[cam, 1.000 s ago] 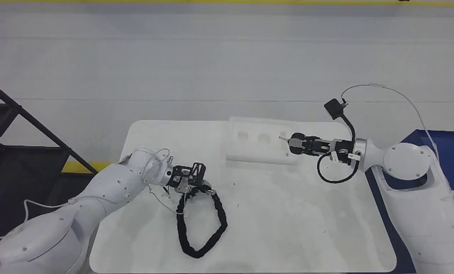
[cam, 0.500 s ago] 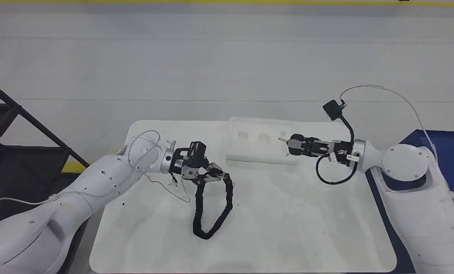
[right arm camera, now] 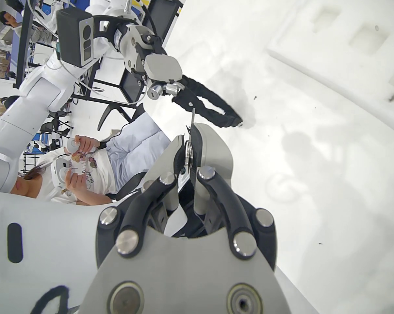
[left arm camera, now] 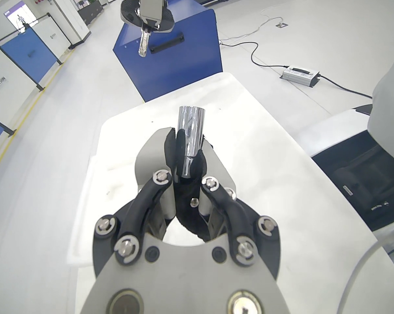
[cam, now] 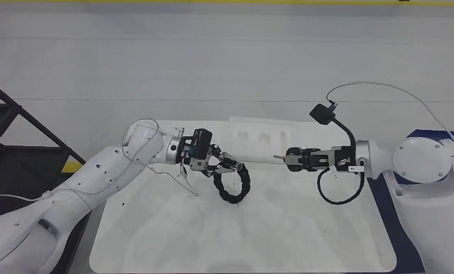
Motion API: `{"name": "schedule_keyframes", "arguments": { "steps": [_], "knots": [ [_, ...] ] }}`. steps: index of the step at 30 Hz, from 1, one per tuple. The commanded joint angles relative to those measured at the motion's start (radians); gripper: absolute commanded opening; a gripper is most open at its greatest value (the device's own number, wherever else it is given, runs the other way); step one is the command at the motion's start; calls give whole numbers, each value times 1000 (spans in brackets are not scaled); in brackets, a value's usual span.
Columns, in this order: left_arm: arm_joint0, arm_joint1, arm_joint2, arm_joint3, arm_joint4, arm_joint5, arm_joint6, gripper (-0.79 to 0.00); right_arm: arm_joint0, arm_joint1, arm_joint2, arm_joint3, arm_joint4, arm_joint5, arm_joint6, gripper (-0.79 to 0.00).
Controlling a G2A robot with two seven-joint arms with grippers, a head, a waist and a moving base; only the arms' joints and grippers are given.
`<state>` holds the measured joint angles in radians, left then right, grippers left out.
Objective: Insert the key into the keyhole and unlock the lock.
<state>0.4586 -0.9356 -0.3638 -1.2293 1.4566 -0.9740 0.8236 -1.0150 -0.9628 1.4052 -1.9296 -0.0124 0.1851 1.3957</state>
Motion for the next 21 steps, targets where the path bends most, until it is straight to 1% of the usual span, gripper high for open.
{"name": "schedule_keyframes", "arguments": {
  "steps": [1, 5, 11, 12, 21],
  "knots": [
    [-5, -12, -1, -1, 7, 10, 12, -785, 4, 2, 1, -12, 14, 24, 7, -785],
    [-20, -44, 7, 22, 28, 20, 23, -785, 10, 7, -3, -27, 19, 36, 23, -785],
    [-34, -107, 27, 81, 16, 35, 51, -785, 15, 10, -7, -28, 17, 28, 30, -785],
    [-35, -114, 29, 90, 17, 39, 56, -785, 15, 10, -7, -28, 17, 28, 30, -785],
    [-35, -114, 29, 90, 17, 39, 56, -785, 15, 10, -7, -28, 17, 28, 30, -785]
  ]
}}
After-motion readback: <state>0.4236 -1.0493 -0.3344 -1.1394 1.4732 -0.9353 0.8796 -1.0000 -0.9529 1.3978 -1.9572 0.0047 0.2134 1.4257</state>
